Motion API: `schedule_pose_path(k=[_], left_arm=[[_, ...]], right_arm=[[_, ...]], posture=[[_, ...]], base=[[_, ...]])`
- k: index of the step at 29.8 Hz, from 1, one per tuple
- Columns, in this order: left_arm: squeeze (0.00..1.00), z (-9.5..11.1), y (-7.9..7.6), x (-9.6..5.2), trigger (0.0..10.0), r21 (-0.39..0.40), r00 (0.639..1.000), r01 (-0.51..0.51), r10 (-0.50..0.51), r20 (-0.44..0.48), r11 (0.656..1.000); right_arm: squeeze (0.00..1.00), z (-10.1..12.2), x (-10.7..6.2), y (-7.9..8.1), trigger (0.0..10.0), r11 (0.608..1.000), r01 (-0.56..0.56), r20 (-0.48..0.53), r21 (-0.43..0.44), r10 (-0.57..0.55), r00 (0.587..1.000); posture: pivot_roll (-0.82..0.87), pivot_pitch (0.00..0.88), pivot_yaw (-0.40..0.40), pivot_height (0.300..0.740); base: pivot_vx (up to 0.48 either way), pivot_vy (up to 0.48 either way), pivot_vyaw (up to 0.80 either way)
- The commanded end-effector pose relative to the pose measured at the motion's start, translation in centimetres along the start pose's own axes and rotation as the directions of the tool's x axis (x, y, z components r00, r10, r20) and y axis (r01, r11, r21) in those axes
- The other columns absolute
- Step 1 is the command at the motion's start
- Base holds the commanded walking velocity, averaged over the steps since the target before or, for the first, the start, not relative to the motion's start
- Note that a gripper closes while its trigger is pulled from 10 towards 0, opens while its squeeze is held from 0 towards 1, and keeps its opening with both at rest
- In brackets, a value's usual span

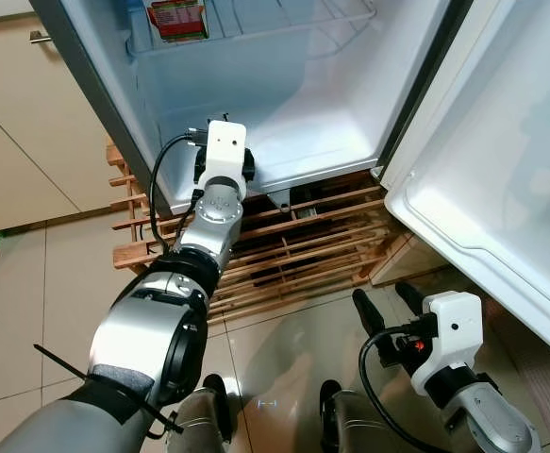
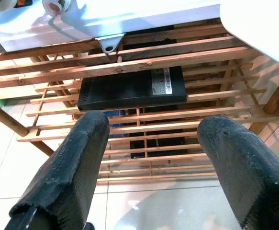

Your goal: Restocking fridge

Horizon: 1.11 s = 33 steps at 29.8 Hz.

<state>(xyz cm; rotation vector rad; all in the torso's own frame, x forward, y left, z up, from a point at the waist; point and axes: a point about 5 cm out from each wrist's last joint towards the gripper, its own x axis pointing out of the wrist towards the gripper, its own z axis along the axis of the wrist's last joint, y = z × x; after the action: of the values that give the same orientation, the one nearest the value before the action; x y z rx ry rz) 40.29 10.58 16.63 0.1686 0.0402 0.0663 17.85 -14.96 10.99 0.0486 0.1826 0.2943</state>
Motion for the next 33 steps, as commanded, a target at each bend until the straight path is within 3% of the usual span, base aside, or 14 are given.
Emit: schedule_pose_path(k=[1,8,12,15,19,24,25,30,32,33], left_arm=[[0.00,-0.4,0.1,-0.1,10.0,0.006,1.000,-0.017,0.017,-0.018,1.000],[0.00,0.1,0.4,0.1,10.0,-0.018,1.000,-0.012,0.012,0.013,1.000],[0.00,1.0,-0.2,-0.1,10.0,-0.021,0.992,0.082,-0.080,0.099,0.996],[0.00,0.6,-0.3,-0.4,10.0,-0.018,0.985,0.132,-0.129,0.111,0.991],[0.00,-0.6,-0.4,-2.3,10.0,-0.070,0.959,0.260,-0.249,0.137,0.963],[0.00,-1.5,0.6,-5.9,10.0,-0.092,0.924,0.360,-0.341,0.170,0.928],[0.00,-1.8,1.1,-6.9,10.0,-0.113,0.926,0.354,-0.331,0.181,0.929],[0.00,-2.5,2.2,-8.7,10.0,-0.127,0.941,0.311,-0.287,0.179,0.942],[0.00,-2.8,2.8,-10.2,10.0,-0.103,0.944,0.295,-0.273,0.187,0.950],[0.00,-3.3,3.0,-12.0,10.0,-0.108,0.945,0.296,-0.275,0.179,0.949]], right_arm=[[0.00,0.0,-0.2,0.1,10.0,1.000,0.005,-0.007,-0.003,-0.005,1.000],[0.00,0.0,0.0,0.1,10.0,1.000,0.006,-0.004,-0.006,-0.006,1.000],[0.00,0.3,0.2,-0.2,10.0,0.999,0.051,0.024,-0.009,-0.051,0.998],[0.00,0.5,0.5,-0.4,10.0,0.998,0.070,0.034,-0.005,-0.070,0.997],[0.00,0.2,1.4,-0.9,10.0,0.997,0.077,0.034,-0.003,-0.077,0.996],[0.00,0.2,3.4,-1.6,10.0,0.996,0.093,0.057,-0.008,-0.093,0.994],[0.00,0.4,4.2,-1.9,10.0,0.994,0.108,0.071,-0.009,-0.107,0.992],[0.00,0.7,5.5,-2.2,10.0,0.992,0.122,0.093,-0.014,-0.121,0.988],[0.00,0.8,6.3,-2.6,10.0,0.990,0.137,0.101,-0.019,-0.134,0.986],[0.00,0.8,6.7,-2.8,10.0,0.990,0.141,0.108,-0.016,-0.139,0.984]], posture=[[-0.32,0.259,0.025,0.740],[-0.32,0.255,0.030,0.740],[-0.30,0.242,0.039,0.740],[-0.28,0.237,0.043,0.740],[-0.21,0.211,0.045,0.740],[-0.14,0.163,0.051,0.740],[-0.11,0.140,0.053,0.740],[-0.09,0.112,0.053,0.740],[-0.09,0.095,0.048,0.740],[-0.08,0.083,0.039,0.740]], base=[[0.000,0.000,0.00],[0.000,0.000,0.00],[0.000,0.000,0.00],[0.000,0.000,0.00],[0.000,0.000,0.00],[0.000,0.000,0.00],[0.000,0.000,0.00],[0.000,0.000,0.00],[0.000,0.000,0.00],[0.000,0.000,0.00]])
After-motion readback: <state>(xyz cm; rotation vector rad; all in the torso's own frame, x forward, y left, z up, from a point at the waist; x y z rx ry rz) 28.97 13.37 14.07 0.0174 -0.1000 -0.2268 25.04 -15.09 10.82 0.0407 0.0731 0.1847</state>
